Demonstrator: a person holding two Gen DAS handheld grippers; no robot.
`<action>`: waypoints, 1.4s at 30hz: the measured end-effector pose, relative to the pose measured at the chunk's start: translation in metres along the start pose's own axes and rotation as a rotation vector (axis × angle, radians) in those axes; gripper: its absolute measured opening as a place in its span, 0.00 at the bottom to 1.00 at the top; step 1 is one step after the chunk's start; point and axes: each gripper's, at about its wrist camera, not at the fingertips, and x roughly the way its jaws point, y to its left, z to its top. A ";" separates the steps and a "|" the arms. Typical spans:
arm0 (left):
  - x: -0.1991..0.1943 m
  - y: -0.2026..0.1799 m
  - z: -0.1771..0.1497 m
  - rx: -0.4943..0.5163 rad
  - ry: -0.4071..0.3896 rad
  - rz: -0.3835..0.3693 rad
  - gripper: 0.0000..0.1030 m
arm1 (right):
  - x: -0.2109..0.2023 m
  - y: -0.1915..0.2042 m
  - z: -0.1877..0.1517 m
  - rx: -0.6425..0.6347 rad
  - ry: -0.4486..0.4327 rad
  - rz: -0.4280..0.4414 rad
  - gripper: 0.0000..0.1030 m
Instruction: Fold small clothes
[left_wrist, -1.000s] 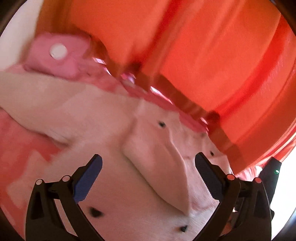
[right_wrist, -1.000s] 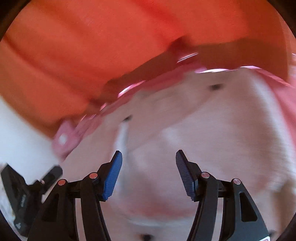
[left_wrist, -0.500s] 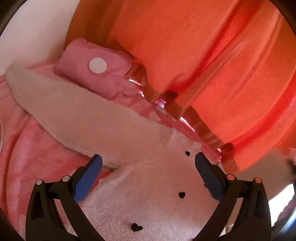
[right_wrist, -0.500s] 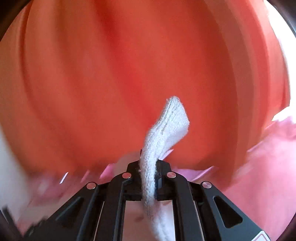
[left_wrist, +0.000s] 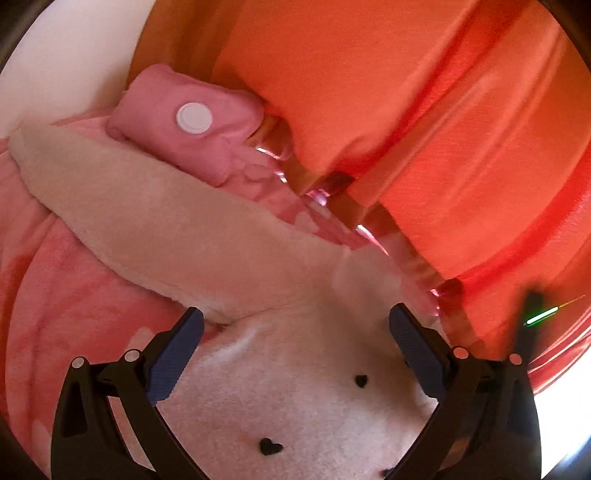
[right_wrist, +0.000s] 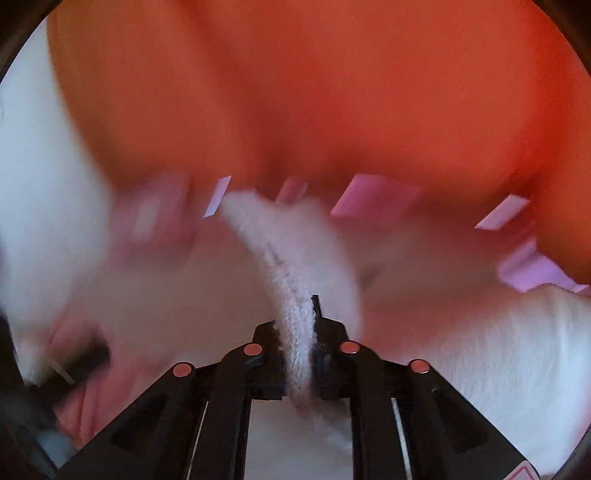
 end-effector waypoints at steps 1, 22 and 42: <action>0.002 0.002 0.000 -0.001 0.005 0.005 0.95 | 0.010 0.003 -0.011 -0.008 0.018 -0.020 0.13; 0.034 -0.005 -0.070 -0.170 0.401 -0.107 0.95 | -0.129 -0.159 -0.120 0.653 -0.327 -0.034 0.54; 0.090 0.009 -0.047 -0.368 0.372 -0.366 0.19 | -0.129 -0.194 -0.155 0.895 -0.323 0.079 0.54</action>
